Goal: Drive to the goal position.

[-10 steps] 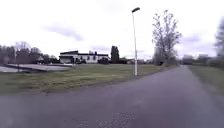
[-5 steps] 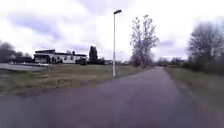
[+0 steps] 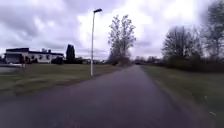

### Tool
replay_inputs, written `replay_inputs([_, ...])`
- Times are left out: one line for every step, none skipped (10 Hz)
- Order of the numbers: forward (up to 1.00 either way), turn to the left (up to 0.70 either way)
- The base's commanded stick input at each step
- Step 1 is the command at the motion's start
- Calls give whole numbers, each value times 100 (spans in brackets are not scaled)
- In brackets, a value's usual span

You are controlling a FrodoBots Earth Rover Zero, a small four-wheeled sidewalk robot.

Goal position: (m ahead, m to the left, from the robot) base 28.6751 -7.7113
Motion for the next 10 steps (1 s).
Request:
replay_inputs([0,0])
replay_inputs([0,0])
replay_inputs([0,0])
replay_inputs([0,0])
replay_inputs([93,0])
replay_inputs([100,0])
replay_inputs([100,0])
replay_inputs([100,0])
replay_inputs([100,0])
replay_inputs([100,0])
